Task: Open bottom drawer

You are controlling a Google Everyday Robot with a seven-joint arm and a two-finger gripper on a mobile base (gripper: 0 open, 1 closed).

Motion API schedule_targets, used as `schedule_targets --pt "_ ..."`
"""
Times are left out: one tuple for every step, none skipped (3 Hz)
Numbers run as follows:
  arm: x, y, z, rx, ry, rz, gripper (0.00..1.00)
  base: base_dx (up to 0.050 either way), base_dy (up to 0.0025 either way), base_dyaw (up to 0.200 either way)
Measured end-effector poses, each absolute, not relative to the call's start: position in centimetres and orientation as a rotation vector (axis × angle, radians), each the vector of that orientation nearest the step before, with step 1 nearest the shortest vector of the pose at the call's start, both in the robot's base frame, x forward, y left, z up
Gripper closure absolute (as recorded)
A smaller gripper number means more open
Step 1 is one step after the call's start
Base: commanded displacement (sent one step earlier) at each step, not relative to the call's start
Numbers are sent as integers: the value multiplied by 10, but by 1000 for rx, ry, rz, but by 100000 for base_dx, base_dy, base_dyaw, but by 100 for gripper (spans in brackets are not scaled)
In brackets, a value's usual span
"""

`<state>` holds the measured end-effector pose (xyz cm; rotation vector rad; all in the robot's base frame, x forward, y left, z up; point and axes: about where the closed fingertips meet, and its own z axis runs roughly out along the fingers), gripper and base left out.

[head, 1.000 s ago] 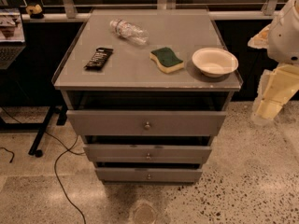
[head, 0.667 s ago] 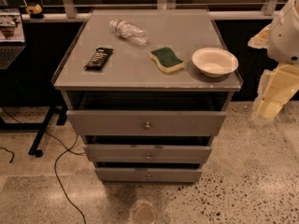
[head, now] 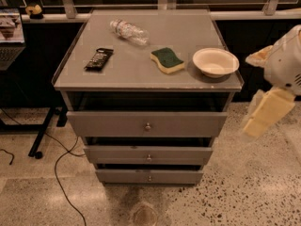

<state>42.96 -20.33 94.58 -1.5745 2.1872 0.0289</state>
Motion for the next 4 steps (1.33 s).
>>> schedule_targets --pt "425 -185 900 -1443 2147 213 0 0 0 0" --pt "421 -167 863 -1328 2097 362 0 0 0 0" --pt "417 -155 830 -1241 2070 458 0 0 0 0" --pt "414 -149 801 -1198 2079 506 0 0 0 0"
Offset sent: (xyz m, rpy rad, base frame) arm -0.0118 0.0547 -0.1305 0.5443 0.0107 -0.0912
